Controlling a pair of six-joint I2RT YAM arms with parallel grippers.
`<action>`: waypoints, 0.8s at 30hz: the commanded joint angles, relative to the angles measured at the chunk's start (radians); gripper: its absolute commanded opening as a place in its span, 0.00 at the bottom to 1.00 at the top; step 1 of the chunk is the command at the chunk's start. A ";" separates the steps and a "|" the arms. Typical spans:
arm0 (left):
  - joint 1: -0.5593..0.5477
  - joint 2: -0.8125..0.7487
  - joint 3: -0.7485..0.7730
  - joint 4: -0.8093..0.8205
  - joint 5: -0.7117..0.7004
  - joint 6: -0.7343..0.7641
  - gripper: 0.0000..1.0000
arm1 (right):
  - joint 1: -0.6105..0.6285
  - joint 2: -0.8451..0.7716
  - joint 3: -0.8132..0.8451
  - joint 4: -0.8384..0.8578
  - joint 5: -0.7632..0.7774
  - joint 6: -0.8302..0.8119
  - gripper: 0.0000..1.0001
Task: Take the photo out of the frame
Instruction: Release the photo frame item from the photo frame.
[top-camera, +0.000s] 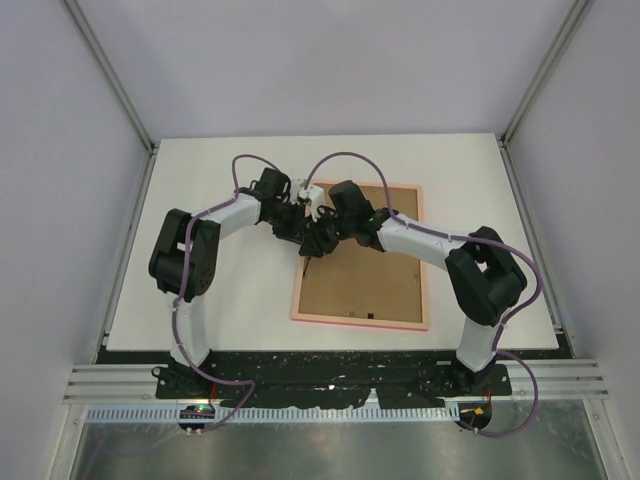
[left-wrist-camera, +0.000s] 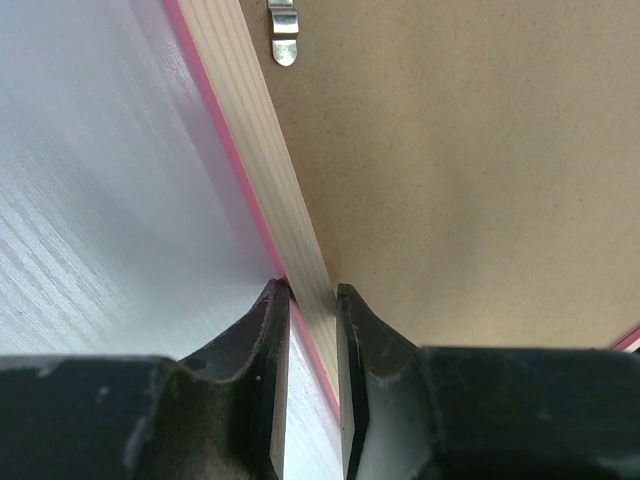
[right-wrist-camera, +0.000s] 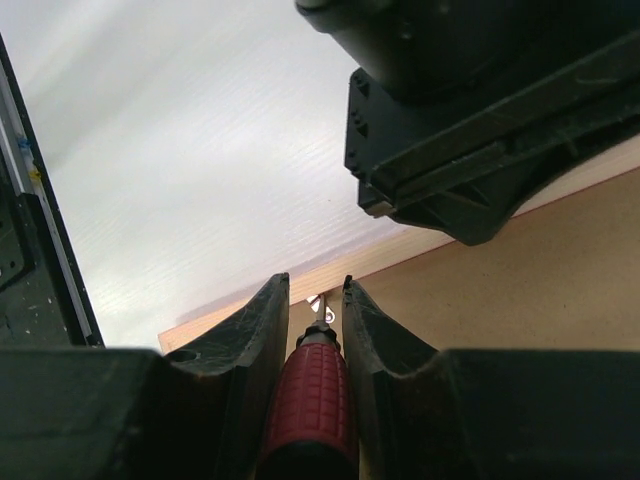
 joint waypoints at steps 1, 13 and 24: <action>0.005 -0.008 -0.020 -0.006 -0.052 0.018 0.09 | 0.062 0.016 0.066 -0.177 -0.050 -0.124 0.08; 0.012 -0.015 -0.031 0.005 -0.070 0.012 0.07 | 0.077 0.037 0.112 -0.330 -0.113 -0.255 0.08; 0.019 -0.021 -0.040 0.009 -0.086 0.012 0.05 | 0.084 0.042 0.131 -0.387 -0.112 -0.299 0.08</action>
